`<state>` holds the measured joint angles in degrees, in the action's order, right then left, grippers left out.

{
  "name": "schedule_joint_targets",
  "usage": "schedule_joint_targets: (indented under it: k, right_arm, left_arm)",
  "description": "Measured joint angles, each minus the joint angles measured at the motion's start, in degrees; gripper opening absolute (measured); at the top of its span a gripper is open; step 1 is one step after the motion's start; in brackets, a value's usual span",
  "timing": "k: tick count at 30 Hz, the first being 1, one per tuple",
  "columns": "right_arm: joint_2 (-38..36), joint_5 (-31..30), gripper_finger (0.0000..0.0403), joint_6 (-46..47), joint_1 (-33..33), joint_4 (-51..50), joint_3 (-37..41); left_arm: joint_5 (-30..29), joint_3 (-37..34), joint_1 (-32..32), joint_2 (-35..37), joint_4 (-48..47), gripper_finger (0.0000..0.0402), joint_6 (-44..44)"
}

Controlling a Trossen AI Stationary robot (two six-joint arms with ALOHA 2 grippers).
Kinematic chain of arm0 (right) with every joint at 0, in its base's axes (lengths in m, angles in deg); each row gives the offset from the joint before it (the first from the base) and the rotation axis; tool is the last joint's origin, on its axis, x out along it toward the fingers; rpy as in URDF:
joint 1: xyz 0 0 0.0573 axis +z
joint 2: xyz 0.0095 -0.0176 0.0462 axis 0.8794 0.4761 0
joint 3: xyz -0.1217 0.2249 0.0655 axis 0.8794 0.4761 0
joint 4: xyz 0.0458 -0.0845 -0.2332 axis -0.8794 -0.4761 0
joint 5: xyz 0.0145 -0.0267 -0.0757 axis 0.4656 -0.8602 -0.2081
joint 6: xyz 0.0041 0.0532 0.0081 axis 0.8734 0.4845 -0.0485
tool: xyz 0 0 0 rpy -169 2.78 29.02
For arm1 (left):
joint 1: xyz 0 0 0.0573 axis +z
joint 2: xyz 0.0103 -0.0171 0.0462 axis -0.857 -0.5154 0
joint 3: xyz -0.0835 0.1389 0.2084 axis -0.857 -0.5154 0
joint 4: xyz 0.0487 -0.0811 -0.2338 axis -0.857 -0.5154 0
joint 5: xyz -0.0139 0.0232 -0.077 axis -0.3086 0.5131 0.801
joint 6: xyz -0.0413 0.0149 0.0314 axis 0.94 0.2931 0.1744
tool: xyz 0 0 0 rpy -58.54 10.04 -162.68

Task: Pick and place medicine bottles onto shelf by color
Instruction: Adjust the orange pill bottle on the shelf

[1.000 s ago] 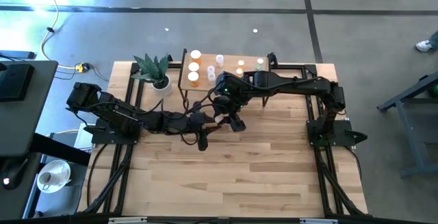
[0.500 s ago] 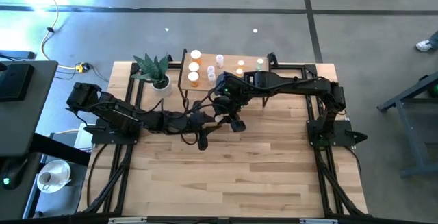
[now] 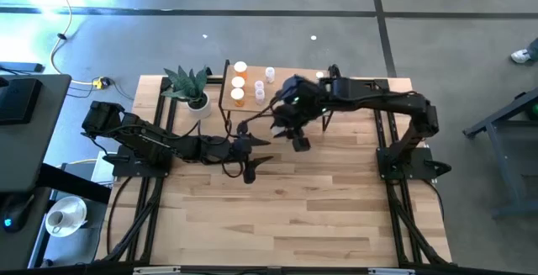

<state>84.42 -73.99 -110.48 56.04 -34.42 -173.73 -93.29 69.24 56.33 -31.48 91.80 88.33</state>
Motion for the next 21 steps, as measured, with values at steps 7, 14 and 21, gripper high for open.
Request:
schedule_joint_targets:
  k: [7, 14, 21]
  right_arm:
    - [-7.13, -6.61, 0.0121, 0.93, -2.63, 0.46, -0.04]
    - [-11.71, -6.90, 0.0121, 3.07, -7.04, -1.49, -0.07]
    - [-11.38, -1.33, 0.0121, 4.86, -12.81, 3.71, 10.81]
  left_arm:
    - [-0.13, -0.02, 0.00, 0.47, -0.17, 0.0216, -1.16]
    - [-0.13, 0.00, -0.05, 2.94, -1.08, 0.0214, -1.16]
    - [-0.11, 0.00, -0.60, 7.25, -6.81, 0.0214, -1.14]
